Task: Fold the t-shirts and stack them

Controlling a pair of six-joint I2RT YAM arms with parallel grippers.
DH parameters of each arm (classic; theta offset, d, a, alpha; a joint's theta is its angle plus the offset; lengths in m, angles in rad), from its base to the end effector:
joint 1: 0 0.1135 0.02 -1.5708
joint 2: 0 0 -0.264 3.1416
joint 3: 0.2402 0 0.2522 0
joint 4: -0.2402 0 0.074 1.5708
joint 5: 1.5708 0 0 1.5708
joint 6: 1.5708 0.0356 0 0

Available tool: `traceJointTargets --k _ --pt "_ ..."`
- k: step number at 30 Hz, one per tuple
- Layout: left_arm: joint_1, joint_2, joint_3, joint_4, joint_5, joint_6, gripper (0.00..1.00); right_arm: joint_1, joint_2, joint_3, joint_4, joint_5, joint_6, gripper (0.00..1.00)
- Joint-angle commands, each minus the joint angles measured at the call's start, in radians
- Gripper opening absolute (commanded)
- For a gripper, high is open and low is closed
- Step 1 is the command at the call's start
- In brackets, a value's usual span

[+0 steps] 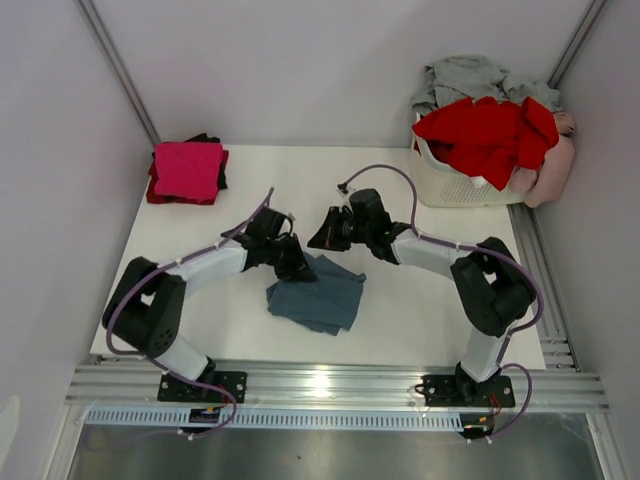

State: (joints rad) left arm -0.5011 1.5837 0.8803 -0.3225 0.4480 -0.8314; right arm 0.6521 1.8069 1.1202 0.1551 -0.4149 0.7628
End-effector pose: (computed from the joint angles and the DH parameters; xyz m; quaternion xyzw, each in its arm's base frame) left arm 0.2592 -0.1596 0.1741 -0.0954 0.9361 -0.3303 0.0740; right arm 0.3101 0.2548 0.2072 -0.0551 0.8538 0.4517 0.2531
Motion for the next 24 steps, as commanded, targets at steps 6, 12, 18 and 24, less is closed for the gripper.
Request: traceJointTargets --k 6,12,18,24 --pt "0.05 -0.209 0.129 -0.095 -0.078 0.158 0.33 0.007 -0.066 -0.007 -0.032 0.018 -0.079 0.06" --pt "0.131 -0.154 0.097 -0.204 -0.12 0.219 0.4 0.007 -0.11 -0.043 -0.061 0.005 -0.121 0.22" --pt "0.203 -0.097 0.075 -0.262 -0.158 0.258 0.81 0.007 -0.266 -0.126 -0.11 0.008 -0.163 0.43" --pt "0.225 -0.019 0.103 -0.338 -0.161 0.31 0.95 0.007 -0.425 -0.197 -0.235 0.037 -0.197 0.54"
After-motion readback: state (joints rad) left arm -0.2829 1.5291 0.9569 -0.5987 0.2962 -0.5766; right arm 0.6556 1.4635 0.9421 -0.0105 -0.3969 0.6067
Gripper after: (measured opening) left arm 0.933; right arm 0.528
